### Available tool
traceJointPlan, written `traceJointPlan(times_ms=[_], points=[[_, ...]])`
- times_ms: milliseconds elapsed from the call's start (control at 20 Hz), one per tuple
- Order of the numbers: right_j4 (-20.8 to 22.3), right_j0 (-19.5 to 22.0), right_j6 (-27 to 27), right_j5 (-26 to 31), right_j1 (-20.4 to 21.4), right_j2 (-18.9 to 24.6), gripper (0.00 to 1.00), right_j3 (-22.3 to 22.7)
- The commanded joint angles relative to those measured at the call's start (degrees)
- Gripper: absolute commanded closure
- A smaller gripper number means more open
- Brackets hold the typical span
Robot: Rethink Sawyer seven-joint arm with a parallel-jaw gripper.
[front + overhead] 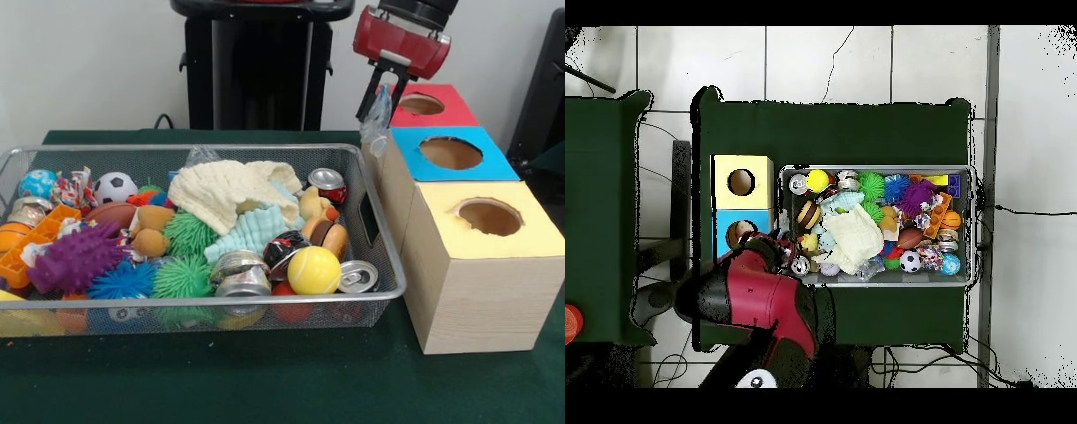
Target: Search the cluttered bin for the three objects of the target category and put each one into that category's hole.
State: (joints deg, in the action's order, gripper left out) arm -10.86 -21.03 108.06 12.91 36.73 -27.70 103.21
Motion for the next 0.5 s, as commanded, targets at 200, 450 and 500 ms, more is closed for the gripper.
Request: traceJointPlan(times_ms=[200, 450, 500], points=[[10.95, 26.79, -8.52, -5.17, 13.91, 32.29, 1.0, 14.33], [15.4, 28.01, -5.14, -1.89, 14.79, 34.14, 1.0, 13.2], [16.02, 28.3, -4.65, -1.2, 15.05, 34.57, 1.0, 13.0]])
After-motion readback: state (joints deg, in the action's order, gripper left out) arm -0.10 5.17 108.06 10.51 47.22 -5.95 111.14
